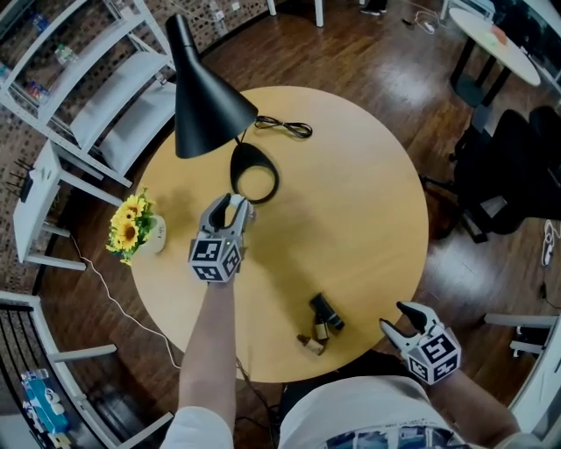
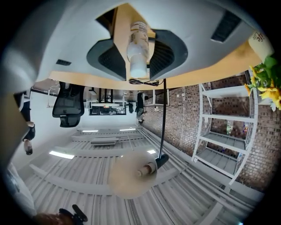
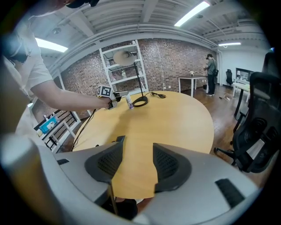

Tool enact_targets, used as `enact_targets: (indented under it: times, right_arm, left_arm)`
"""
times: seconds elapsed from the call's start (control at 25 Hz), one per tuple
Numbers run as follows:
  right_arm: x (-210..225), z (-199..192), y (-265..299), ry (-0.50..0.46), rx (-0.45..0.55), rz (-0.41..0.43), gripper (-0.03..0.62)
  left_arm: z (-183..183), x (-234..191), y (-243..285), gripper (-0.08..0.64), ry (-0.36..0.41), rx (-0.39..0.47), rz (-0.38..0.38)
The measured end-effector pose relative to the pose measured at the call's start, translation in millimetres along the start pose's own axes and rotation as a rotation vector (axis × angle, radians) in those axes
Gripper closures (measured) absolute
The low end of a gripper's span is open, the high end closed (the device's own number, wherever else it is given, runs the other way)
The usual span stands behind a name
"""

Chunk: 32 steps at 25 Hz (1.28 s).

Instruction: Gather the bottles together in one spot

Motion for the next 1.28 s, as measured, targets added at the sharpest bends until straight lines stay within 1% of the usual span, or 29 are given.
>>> enact_targets:
  times: [0.08,0.12,0.24,0.4,0.48,0.64,0.72,0.8,0.96,1.04,1.12,1.28]
  right_arm:
    - [-4,0,-3,-0.006,0.009,-0.002,0.348]
    - [-6,0,-5,-0.008,0.013,-0.003,0.348]
    - [-15,-1,-10,-0.012,0.032,-0.01,0.348]
    - [-26,2,-19,-0.016,0.071,-0.022,0.348]
    - [-35,2,-25,-0.013,0.096,-0.017,0.348]
    - [-76,7,-45,-0.014,0.122,-0.01,0.348]
    - [-96,10,-52,-0.019,0.136,-0.008,0.348]
    - [-112,11,-58,-0.037,0.158,-0.013,0.348]
    - [-150,2,-77,-0.051,0.17,-0.029,0.348]
    - [-169,-6,-89,-0.061,0.161,-0.062,0.348]
    - [-185,-13,-100,-0.072,0.155,-0.093,0.348]
    - [-216,-30,-119,-0.058,0.157,-0.104,0.348]
  left_arm:
    - [6,1,-5,0.397,0.001,0.003,0.009]
    - [10,2,-10,0.378,0.002,0.008,0.015]
    - [22,11,-36,0.377,0.001,0.021,0.019]
    - [33,43,-82,0.374,-0.049,0.017,0.003]
    - [34,70,-109,0.374,-0.09,0.005,-0.029]
    - [28,130,-184,0.371,-0.174,-0.031,-0.126]
    - [23,156,-226,0.37,-0.224,-0.045,-0.15]
    - [20,181,-267,0.371,-0.263,-0.039,-0.172]
    - [12,212,-344,0.371,-0.267,-0.044,-0.181]
    - [9,222,-375,0.37,-0.295,-0.037,-0.197]
    - [5,231,-398,0.37,-0.303,-0.025,-0.214]
    - [-7,248,-431,0.37,-0.304,-0.014,-0.245]
Point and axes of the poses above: the fingertips, and each gripper's own axes: y forward along the fingers, x to its right, z out of its top, the point moved 6 cm from there along -y, backward along the fingers, and after that the axes turned 12 degrees about -z, right-handed, at the moved point
